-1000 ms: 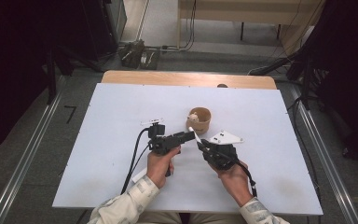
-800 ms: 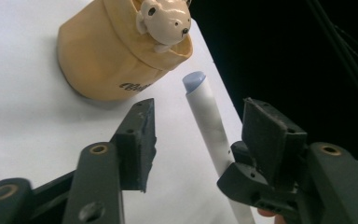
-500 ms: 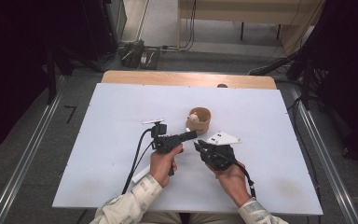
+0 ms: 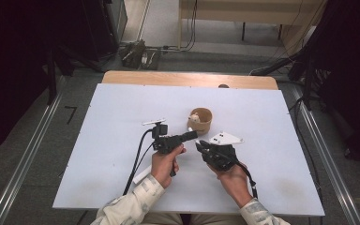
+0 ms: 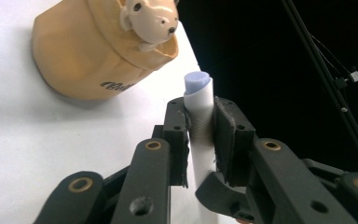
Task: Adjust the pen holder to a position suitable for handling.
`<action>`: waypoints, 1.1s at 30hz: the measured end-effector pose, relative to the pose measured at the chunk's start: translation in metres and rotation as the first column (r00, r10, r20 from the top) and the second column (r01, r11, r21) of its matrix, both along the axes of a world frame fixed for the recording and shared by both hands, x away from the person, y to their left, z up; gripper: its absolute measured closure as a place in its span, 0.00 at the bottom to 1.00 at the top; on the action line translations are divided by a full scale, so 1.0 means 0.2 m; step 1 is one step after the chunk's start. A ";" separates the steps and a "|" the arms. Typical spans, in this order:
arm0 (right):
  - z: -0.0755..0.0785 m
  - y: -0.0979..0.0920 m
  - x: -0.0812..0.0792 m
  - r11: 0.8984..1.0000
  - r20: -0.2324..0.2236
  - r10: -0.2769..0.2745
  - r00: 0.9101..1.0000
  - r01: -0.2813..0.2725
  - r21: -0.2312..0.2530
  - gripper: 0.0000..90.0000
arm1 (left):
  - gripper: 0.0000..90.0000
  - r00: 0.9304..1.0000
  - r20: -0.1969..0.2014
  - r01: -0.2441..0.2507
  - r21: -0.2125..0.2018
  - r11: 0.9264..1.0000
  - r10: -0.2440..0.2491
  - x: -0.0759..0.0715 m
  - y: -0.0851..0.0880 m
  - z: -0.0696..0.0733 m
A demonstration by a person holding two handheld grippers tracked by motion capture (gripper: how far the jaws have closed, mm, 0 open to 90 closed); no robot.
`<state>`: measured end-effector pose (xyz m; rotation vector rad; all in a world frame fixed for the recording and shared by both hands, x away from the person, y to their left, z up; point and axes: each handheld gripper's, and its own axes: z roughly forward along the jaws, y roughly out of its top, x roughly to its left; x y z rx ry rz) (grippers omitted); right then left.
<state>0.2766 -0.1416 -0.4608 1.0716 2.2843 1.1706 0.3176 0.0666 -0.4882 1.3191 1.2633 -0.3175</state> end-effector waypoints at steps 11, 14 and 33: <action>0.00 0.00 0.00 1.000 0.004 0.002 1.000 -0.002 0.005 0.84 | 0.88 0.997 0.072 -0.009 0.046 0.999 0.006 -0.02 -0.02 0.03; 0.00 0.00 0.00 1.000 0.006 0.003 1.000 -0.003 0.007 0.84 | 0.89 0.995 0.099 -0.012 0.069 0.998 0.005 -0.03 -0.02 0.04; 0.01 -0.15 -0.03 1.000 0.025 -0.013 1.000 0.013 0.025 0.55 | 0.89 0.944 0.327 -0.105 0.173 0.979 0.043 -0.09 -0.04 0.14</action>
